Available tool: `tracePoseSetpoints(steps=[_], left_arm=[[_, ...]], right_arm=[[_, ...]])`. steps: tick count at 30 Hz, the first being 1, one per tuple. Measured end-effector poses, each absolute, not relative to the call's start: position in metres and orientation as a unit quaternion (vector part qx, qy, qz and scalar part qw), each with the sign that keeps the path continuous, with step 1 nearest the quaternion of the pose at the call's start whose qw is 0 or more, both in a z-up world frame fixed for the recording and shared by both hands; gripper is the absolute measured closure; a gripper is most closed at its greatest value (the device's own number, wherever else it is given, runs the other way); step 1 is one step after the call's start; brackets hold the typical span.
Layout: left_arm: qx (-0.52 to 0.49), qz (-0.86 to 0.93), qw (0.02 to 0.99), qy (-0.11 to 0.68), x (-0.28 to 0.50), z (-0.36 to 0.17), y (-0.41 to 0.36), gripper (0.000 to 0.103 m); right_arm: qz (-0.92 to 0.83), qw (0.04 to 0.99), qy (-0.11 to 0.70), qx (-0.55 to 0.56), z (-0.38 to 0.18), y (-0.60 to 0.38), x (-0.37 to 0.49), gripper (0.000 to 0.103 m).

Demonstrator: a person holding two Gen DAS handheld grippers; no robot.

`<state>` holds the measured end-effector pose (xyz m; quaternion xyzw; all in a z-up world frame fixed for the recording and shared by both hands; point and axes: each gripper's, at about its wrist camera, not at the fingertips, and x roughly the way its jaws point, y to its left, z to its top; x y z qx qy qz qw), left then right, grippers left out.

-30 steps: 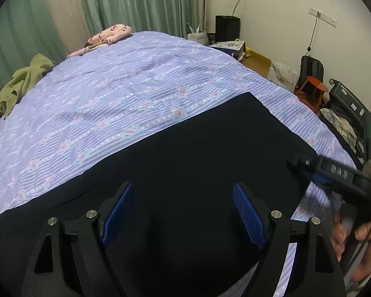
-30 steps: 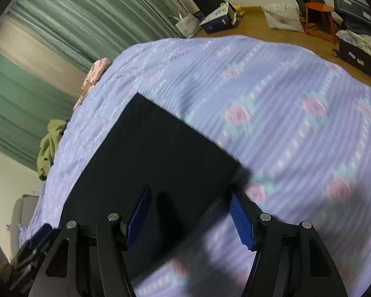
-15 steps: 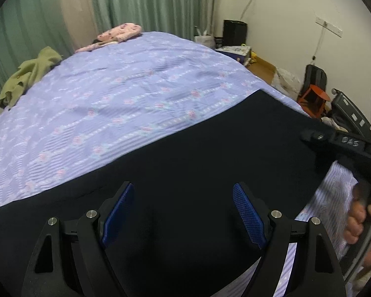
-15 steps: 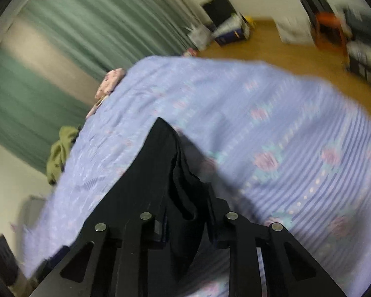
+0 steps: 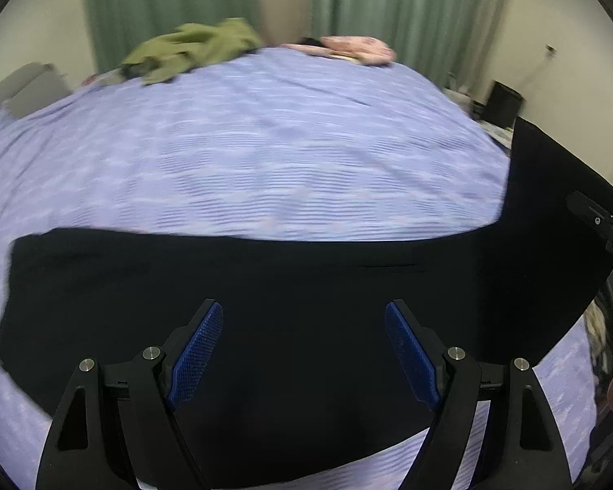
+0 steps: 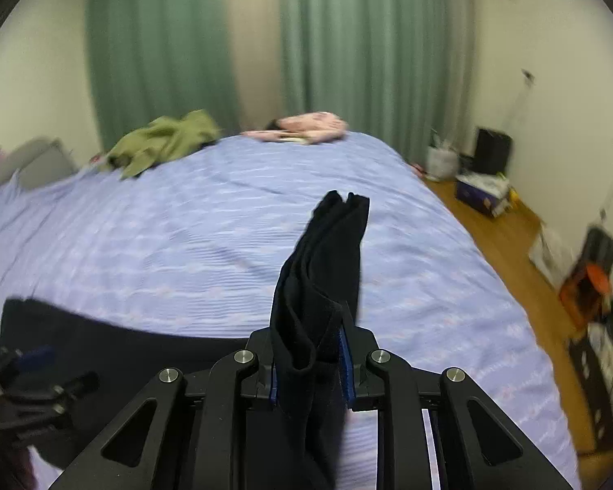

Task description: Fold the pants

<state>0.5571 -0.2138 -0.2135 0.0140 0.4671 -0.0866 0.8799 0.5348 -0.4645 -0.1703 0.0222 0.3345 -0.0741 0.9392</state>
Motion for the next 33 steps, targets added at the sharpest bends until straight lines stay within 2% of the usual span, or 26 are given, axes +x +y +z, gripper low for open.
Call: tracePoseSetpoints(steps=[5,9,18,28,31,33], left_arm=[[0.004,-0.041,0.885,0.463,0.531,-0.203,-0.136,0.021],[-0.006,-0.020,0.884,0.467,0.507,-0.206,-0.088,0.021],[-0.003,0.000,0.871,0.492,0.477,-0.238,-0.038,0.021],[-0.004,0.022,0.869,0.495,0.465,-0.246,-0.012,0.021],[-0.010,0.033,0.868,0.495,0.465,-0.248,-0.001,0.021],[-0.016,0.039,0.867,0.497,0.464,-0.248,0.006,0.021]], right_arm=[[-0.026,0.936,0.350,-0.017,-0.172,-0.382,0.547,0.080],[0.004,0.925,0.380,-0.023,-0.197,-0.327,0.557,0.080],[0.053,0.885,0.459,-0.059,-0.282,-0.220,0.560,0.080],[0.088,0.862,0.487,-0.107,-0.318,-0.153,0.547,0.080],[0.080,0.854,0.503,-0.104,-0.325,-0.151,0.549,0.074],[0.087,0.848,0.513,-0.097,-0.329,-0.148,0.549,0.065]])
